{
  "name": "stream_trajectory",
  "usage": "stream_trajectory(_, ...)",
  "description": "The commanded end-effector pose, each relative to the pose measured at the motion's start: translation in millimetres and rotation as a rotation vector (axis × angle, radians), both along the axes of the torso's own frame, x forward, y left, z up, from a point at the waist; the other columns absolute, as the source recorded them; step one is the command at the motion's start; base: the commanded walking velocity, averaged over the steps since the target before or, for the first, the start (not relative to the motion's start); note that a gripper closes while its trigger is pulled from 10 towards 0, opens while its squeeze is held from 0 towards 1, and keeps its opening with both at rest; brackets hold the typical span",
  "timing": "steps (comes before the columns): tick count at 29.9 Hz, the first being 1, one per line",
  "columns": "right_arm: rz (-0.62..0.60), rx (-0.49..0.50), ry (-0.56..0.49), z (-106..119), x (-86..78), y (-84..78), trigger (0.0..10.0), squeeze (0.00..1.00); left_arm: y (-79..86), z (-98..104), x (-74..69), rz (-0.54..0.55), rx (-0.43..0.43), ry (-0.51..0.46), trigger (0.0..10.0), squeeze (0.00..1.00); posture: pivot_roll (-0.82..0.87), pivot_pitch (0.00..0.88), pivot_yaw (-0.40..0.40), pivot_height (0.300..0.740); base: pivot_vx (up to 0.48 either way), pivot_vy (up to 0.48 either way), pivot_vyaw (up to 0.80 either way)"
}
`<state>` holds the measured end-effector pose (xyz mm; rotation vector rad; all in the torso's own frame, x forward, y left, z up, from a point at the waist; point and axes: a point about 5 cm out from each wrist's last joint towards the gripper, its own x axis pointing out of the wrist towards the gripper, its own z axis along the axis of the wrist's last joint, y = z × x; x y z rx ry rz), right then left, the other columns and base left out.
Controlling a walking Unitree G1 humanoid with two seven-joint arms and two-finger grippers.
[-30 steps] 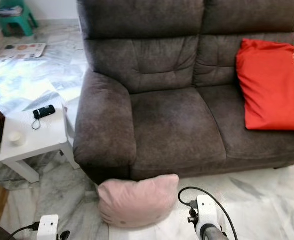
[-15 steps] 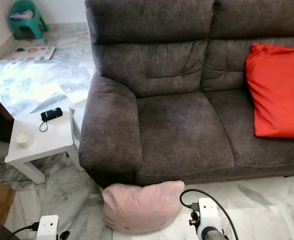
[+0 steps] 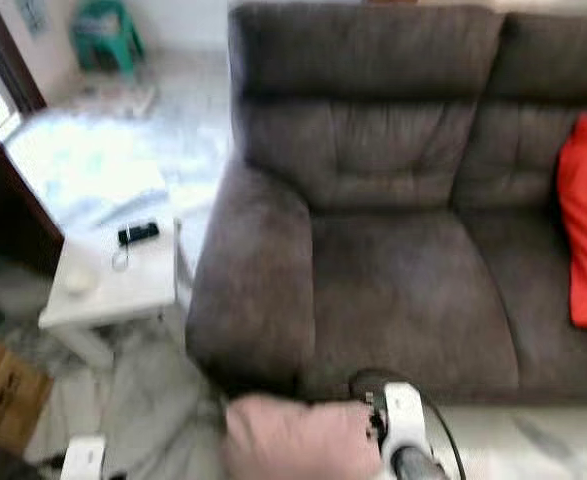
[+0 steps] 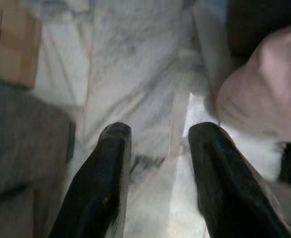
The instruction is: Move the pillow to the sofa from floor
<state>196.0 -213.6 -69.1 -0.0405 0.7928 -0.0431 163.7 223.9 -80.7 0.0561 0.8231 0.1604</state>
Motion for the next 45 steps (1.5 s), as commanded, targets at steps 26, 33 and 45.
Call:
stream_trajectory(26, -0.034, 0.003, 0.009, -0.6, -1.5, -3.5, 10.0, 0.0, -9.4, -0.7, 1.6, -0.043, -0.026, -0.011, 10.0, 0.0, -0.03, 0.079, 0.015, 0.74, 0.0, 0.0, 0.0)
stream_trajectory(33, -0.034, 0.002, 0.012, -0.6, -1.9, -4.7, 10.0, 0.0, -9.9, -0.7, 1.6, -0.042, -0.024, -0.013, 10.0, 0.0, -0.03, 0.081, 0.013, 0.74, 0.0, 0.0, 0.0)
stream_trajectory(45, -0.035, -0.003, 0.015, -0.4, -2.1, -6.5, 10.0, 0.0, -11.3, -0.8, 2.0, -0.043, -0.033, -0.016, 10.0, 0.0, -0.03, 0.081, 0.009, 0.74, -0.116, 0.0, 0.0)
